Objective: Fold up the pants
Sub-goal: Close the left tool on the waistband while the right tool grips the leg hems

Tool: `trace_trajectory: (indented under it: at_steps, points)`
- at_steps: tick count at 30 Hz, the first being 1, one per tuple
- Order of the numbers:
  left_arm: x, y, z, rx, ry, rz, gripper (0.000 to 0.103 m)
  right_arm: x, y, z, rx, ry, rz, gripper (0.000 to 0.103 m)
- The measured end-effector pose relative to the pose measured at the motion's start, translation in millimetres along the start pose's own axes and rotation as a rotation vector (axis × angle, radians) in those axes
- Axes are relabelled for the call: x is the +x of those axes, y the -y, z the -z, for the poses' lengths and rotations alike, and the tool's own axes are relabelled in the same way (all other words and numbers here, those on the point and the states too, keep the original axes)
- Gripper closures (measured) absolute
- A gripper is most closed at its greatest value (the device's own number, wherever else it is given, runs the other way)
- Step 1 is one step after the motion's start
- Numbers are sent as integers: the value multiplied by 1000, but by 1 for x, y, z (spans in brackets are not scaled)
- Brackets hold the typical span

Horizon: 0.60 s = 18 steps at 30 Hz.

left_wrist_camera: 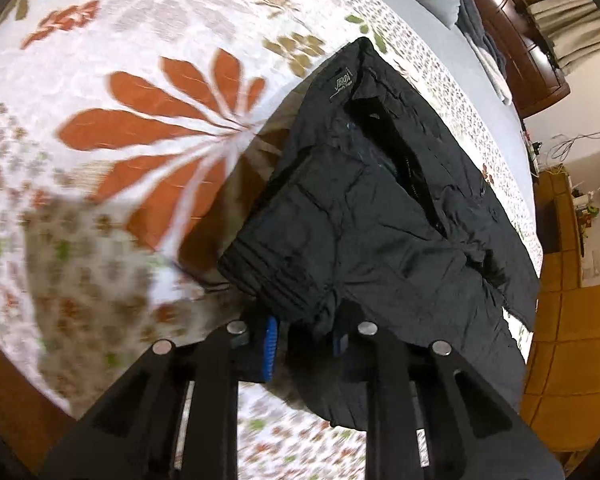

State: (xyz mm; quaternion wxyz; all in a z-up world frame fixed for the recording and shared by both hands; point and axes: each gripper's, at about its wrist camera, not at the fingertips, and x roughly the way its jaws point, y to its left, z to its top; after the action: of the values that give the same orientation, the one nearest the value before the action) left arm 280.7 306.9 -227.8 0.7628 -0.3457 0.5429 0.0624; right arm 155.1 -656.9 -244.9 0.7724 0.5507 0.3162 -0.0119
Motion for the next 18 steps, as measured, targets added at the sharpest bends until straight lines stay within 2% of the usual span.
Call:
trace_trajectory:
  at_steps: [4, 8, 10, 12, 14, 15, 16, 18]
  points:
    - [-19, -35, 3, -21, -9, -23, 85, -4, -13, 24, -54, -53, 11, 95]
    - [-20, -66, 4, -58, -26, -30, 84, 10, -15, 44, -96, -112, 54, 95]
    - [-14, -73, 3, -54, -33, -14, 80, 24, -9, 48, -100, -129, 95, 94]
    - [-11, -74, 3, -25, -34, 3, 73, 33, -6, 49, -107, -146, 131, 89]
    - [-15, -72, 5, -3, -38, 47, 52, 36, -3, 49, -90, -169, 118, 78]
    - [-23, -71, 6, 11, -32, 61, 28, 33, -8, 48, -94, -188, 114, 61]
    - [-34, -69, 8, 30, -4, 28, 9, 28, -12, 45, -104, -195, 114, 43]
    - [-56, -60, 9, 98, 61, -54, 9, 12, -24, 37, -148, -176, 157, 29]
